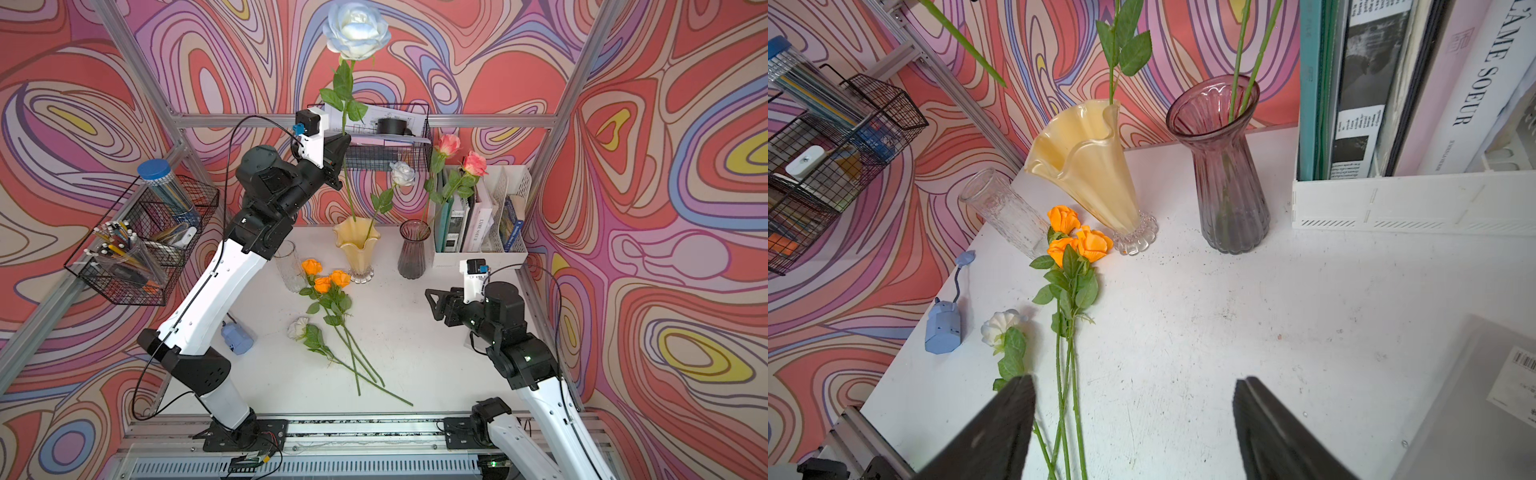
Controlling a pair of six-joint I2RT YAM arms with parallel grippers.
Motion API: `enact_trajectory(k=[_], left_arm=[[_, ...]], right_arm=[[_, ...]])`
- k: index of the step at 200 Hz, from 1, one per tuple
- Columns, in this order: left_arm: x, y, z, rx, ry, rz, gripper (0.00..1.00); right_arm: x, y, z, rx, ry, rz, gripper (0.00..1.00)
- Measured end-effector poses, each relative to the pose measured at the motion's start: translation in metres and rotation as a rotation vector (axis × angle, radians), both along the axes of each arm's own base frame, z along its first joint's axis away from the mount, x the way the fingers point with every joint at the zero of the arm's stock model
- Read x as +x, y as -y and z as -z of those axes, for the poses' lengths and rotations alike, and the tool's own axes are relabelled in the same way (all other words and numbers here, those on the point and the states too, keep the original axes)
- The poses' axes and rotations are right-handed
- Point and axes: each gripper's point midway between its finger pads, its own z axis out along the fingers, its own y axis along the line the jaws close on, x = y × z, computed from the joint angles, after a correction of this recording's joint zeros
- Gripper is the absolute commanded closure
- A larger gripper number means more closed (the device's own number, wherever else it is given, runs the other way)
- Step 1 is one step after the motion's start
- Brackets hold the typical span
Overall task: Arrange the flowers in different vases according to their colors
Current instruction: Insert the flower into the vase.
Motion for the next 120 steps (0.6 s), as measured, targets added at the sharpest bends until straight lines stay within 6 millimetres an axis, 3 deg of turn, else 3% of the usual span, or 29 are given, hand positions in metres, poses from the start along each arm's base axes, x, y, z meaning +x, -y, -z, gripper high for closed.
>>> enact_trajectory(k=[39, 93, 120], left_arm=[[0.041, 0.014, 0.077, 0.068, -0.104, 0.004, 1.00], [0.059, 0.023, 0.177, 0.110, -0.223, 0.015, 1.00], [0.064, 0.026, 0.198, 0.118, -0.250, 0.014, 0.82]], right_arm=[[0.002, 0.001, 0.002, -0.008, -0.002, 0.004, 0.23], [0.004, 0.000, 0.003, -0.011, -0.007, 0.006, 0.22], [0.004, 0.000, 0.003, -0.010, -0.006, 0.006, 0.22]])
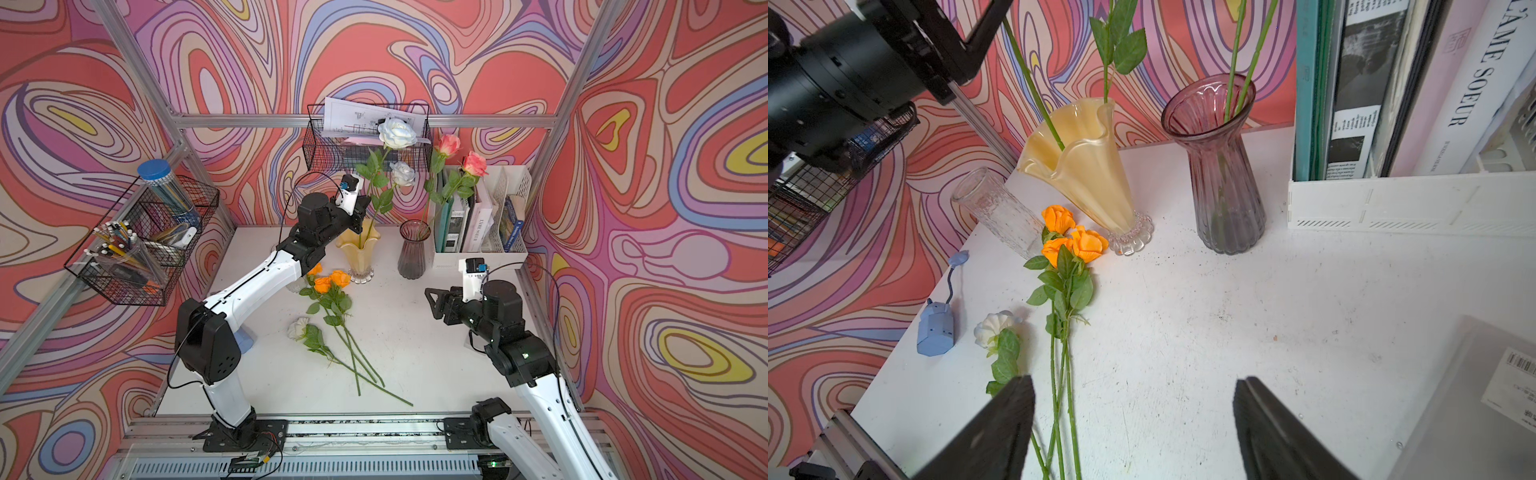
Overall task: Arrange the flowers in different vases according to their colors
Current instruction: Insert the flower into the vase.
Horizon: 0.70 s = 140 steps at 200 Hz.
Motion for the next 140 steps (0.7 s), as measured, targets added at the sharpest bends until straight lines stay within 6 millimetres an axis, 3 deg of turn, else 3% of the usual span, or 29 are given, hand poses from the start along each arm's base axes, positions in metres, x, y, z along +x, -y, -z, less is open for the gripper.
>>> enact_trajectory(k=[60, 101, 140], left_arm=[[0.001, -0.002, 0.014, 0.000, -0.035, -0.013, 0.39], [-0.015, -0.022, 0.003, -0.003, -0.076, -0.070, 0.33], [-0.068, -0.068, -0.041, -0.063, -0.121, -0.173, 0.31]], right_arm=[[-0.002, 0.000, -0.003, 0.006, 0.009, 0.001, 0.22], [-0.004, -0.001, -0.004, 0.015, 0.011, -0.007, 0.22], [-0.004, -0.004, 0.000, 0.023, -0.006, -0.021, 0.22]])
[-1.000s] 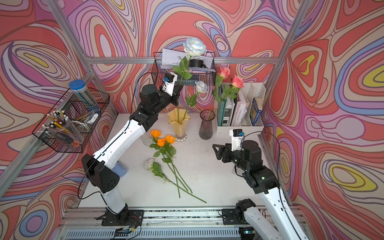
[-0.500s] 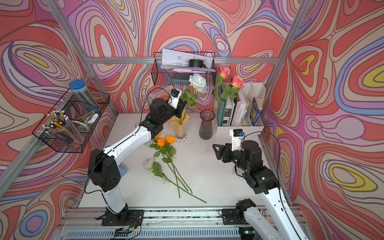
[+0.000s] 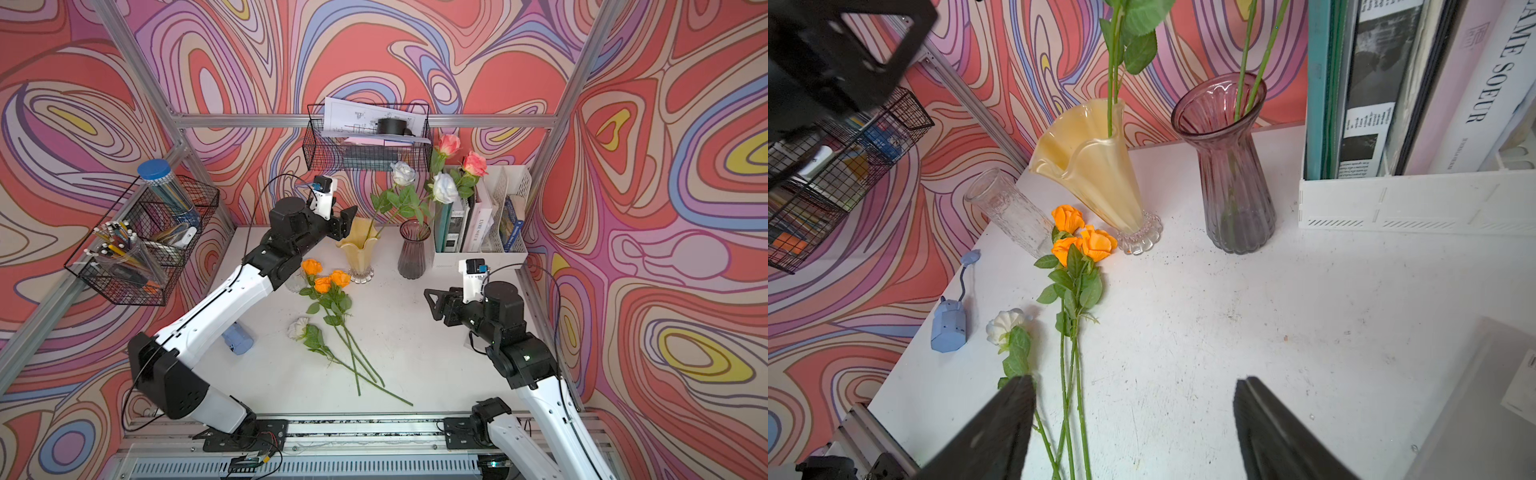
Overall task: Arrange the flowers in different vases according to their colors
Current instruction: Insert the flower into the vase, then pick up the flower at the center of the board.
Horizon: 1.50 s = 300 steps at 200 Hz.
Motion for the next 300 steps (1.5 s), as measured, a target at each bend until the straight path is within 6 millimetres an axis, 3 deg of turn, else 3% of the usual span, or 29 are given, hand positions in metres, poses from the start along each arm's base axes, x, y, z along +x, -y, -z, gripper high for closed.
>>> enact_trajectory(k=[25, 45, 60, 80, 105, 116, 128, 165, 203, 234, 253, 300], left_arm=[[-0.046, -0.022, -0.021, -0.046, -0.059, -0.047, 0.31], [-0.078, -0.026, -0.010, -0.052, -0.161, -0.041, 0.31], [-0.098, -0.025, 0.017, -0.029, -0.276, -0.039, 0.32], [-0.124, -0.028, 0.078, 0.025, -0.467, -0.055, 0.32], [-0.158, -0.062, 0.160, 0.098, -0.677, -0.173, 0.30], [-0.171, -0.079, 0.178, 0.108, -0.719, -0.227, 0.30], [-0.179, -0.094, 0.181, 0.086, -0.726, -0.273, 0.29], [-0.168, -0.141, 0.161, -0.087, -0.663, -0.424, 0.29], [-0.146, -0.167, 0.163, -0.146, -0.647, -0.528, 0.29], [-0.138, -0.187, 0.173, -0.177, -0.652, -0.592, 0.28], [-0.136, -0.189, 0.177, -0.186, -0.655, -0.598, 0.29], [-0.134, -0.186, 0.185, -0.181, -0.663, -0.574, 0.29]], right_arm=[[0.001, -0.003, 0.006, 0.006, -0.021, -0.011, 0.22], [0.002, -0.008, 0.012, 0.014, -0.045, -0.034, 0.22], [0.004, -0.012, 0.017, 0.019, -0.060, -0.052, 0.22], [0.003, -0.021, 0.023, 0.037, -0.081, -0.103, 0.23], [-0.002, -0.042, 0.028, 0.086, -0.103, -0.227, 0.26], [-0.005, -0.054, 0.032, 0.097, -0.118, -0.281, 0.26], [-0.011, -0.073, 0.041, 0.082, -0.141, -0.348, 0.26], [-0.043, -0.159, 0.087, -0.079, -0.244, -0.602, 0.26], [-0.049, -0.200, 0.129, -0.237, -0.299, -0.669, 0.26], [-0.064, -0.254, 0.149, -0.362, -0.269, -0.778, 0.26], [-0.068, -0.267, 0.166, -0.415, -0.273, -0.813, 0.26], [-0.066, -0.275, 0.204, -0.538, -0.283, -0.856, 0.27]])
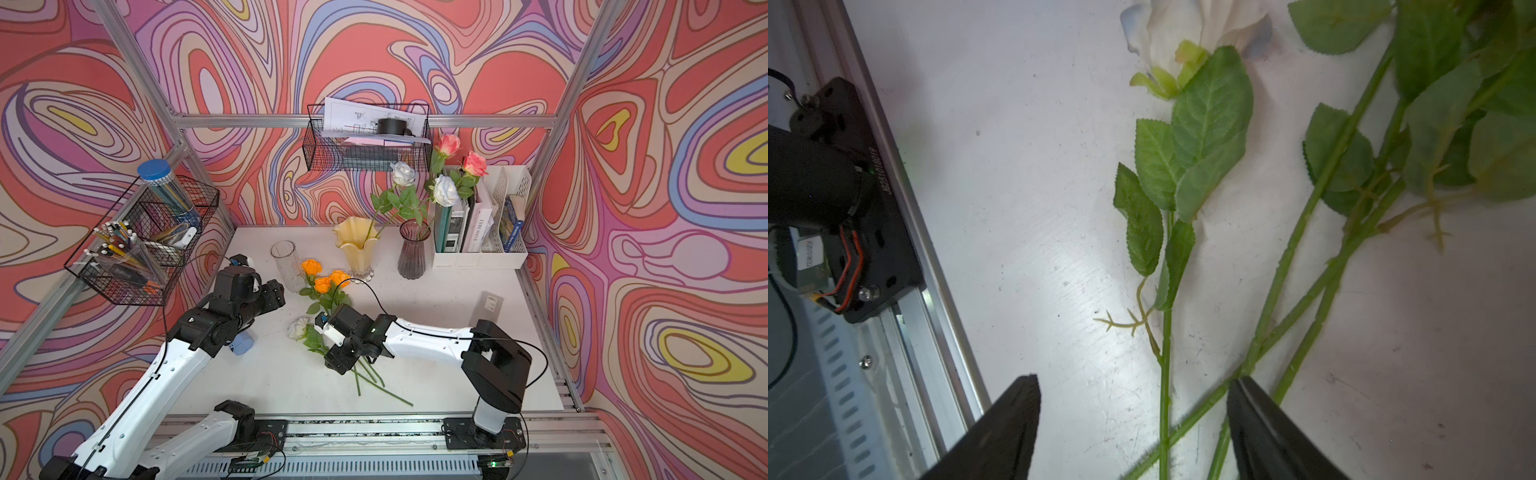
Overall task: Arrange the flowers in different vases according to their colors
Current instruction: Pick up the flower at the center of the board.
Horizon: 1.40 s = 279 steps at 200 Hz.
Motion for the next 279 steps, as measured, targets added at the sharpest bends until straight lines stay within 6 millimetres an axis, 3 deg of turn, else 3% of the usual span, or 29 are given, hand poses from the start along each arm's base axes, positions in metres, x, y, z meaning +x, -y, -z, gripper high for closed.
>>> enact_trajectory(k=[65, 115, 182, 215, 235, 279], left_arm=[[-0.002, -0.001, 0.009, 0.017, -0.019, 0.019, 0.28], [-0.003, -0.002, 0.009, 0.021, -0.016, 0.026, 0.29], [-0.004, -0.004, 0.010, 0.032, -0.015, 0.033, 0.29], [-0.006, -0.005, 0.011, 0.035, -0.014, 0.033, 0.29], [-0.007, -0.005, 0.012, 0.037, -0.015, 0.036, 0.29], [-0.007, -0.006, 0.011, 0.045, -0.012, 0.041, 0.29]], right_arm=[[0.003, -0.004, 0.042, -0.104, 0.006, -0.043, 0.32], [0.007, -0.009, 0.050, -0.120, 0.014, -0.053, 0.48], [0.004, -0.009, 0.062, -0.149, 0.014, -0.059, 0.58], [0.002, -0.010, 0.065, -0.156, 0.026, -0.058, 0.69], [0.004, -0.009, 0.065, -0.158, 0.035, -0.048, 0.81], [0.007, -0.007, 0.066, -0.169, 0.052, -0.041, 0.95]])
